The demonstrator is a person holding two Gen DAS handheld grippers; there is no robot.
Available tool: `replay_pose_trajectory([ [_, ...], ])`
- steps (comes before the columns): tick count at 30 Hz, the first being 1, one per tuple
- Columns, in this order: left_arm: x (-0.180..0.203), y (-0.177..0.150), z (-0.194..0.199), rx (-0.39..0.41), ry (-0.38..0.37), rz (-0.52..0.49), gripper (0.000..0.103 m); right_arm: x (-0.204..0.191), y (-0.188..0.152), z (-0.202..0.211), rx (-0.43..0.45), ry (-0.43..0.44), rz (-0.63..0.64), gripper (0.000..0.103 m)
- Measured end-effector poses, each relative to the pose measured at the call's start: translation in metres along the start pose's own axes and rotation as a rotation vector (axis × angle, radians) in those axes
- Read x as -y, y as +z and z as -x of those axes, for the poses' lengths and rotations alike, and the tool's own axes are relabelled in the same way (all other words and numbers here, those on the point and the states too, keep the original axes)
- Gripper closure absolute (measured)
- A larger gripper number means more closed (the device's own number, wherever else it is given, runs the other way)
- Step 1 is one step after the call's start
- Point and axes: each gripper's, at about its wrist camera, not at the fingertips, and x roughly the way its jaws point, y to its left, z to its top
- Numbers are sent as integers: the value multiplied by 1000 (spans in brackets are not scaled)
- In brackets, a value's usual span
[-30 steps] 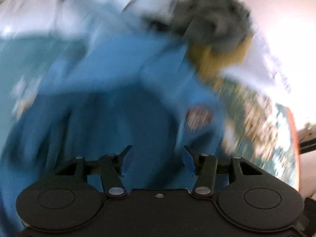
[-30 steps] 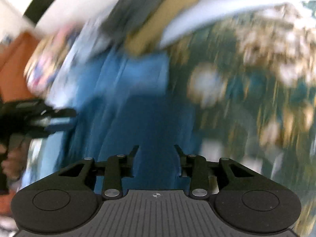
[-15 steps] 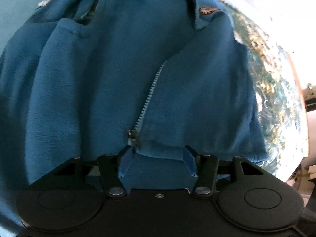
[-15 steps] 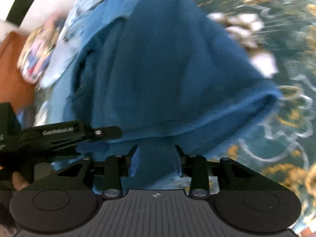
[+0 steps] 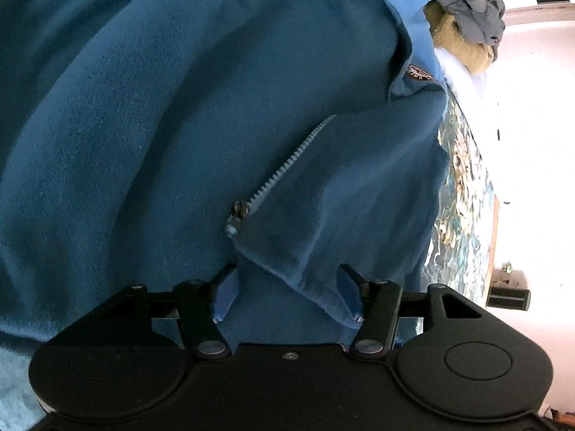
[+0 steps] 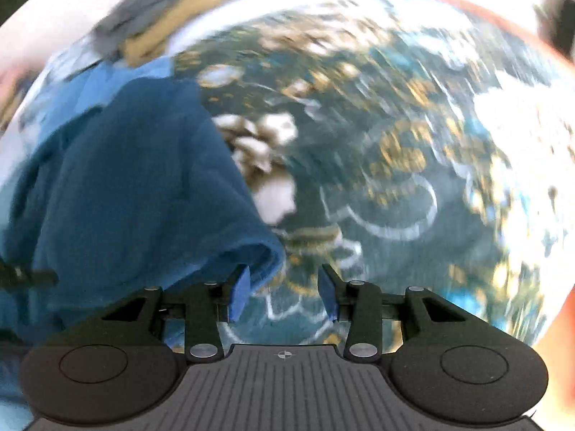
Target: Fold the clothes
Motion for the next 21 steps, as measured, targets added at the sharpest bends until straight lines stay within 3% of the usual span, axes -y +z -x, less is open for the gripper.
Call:
replay_pose_trajectory([
  [4,-17,-7,1,3,-27,79,41,-17,4,3,49,54,197,64],
  [7,-22,-5,-2,9,-53,138,40,-31,1,8,88,-2,368,61],
  [10,-27,-4,-6,15,-79,198,40,-38,-5,13,110,-44,477,49],
  [15,-19,3,-17,53,-123,243,40,-54,-18,4,88,-38,669,49],
  [17,-16,5,-18,62,-137,238,44,-63,-23,-3,106,-69,752,49],
  [19,-13,7,-19,71,-153,219,58,-70,-24,-8,137,-104,797,49],
  [21,-9,10,-23,76,-167,209,66,-74,-21,-11,173,-110,809,49],
])
